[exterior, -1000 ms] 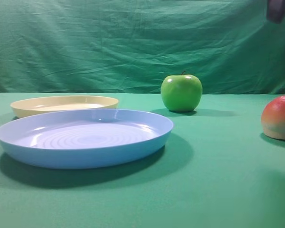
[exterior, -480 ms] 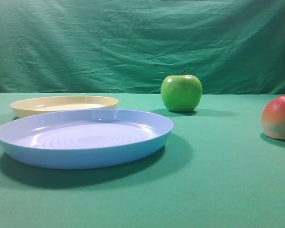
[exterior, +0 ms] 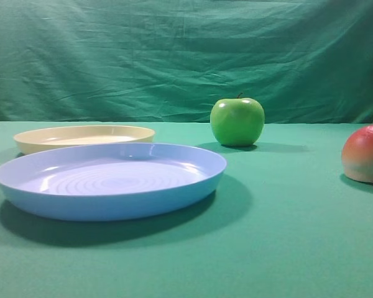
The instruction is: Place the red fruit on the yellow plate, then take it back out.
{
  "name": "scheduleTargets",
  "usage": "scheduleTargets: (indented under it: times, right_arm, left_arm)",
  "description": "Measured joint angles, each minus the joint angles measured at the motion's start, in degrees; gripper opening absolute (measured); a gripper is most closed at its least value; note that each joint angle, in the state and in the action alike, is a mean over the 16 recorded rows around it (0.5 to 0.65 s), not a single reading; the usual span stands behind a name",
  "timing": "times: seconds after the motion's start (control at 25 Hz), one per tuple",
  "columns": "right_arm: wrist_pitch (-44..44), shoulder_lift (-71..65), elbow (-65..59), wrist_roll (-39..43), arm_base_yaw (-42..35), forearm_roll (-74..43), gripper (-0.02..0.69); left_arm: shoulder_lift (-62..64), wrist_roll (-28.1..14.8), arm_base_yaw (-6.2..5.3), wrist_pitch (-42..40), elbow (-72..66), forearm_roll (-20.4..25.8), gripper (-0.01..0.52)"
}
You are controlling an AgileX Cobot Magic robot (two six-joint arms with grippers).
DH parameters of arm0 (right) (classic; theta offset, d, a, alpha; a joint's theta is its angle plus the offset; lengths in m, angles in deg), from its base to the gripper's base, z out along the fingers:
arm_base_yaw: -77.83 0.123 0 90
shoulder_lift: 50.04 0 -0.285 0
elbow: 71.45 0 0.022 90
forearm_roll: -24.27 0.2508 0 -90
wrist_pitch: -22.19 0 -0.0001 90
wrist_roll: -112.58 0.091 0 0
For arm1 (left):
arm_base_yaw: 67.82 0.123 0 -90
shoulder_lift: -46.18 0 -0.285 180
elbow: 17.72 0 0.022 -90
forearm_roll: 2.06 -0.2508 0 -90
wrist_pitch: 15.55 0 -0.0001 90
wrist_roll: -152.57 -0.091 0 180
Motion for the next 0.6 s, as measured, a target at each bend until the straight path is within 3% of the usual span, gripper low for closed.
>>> scheduleTargets:
  times: [0.6]
  right_arm:
    - [28.48,10.11,-25.40,0.23,-17.65,1.35,0.000]
  left_arm:
    - [0.00,-0.07,0.00,0.00,0.00,0.00,0.000]
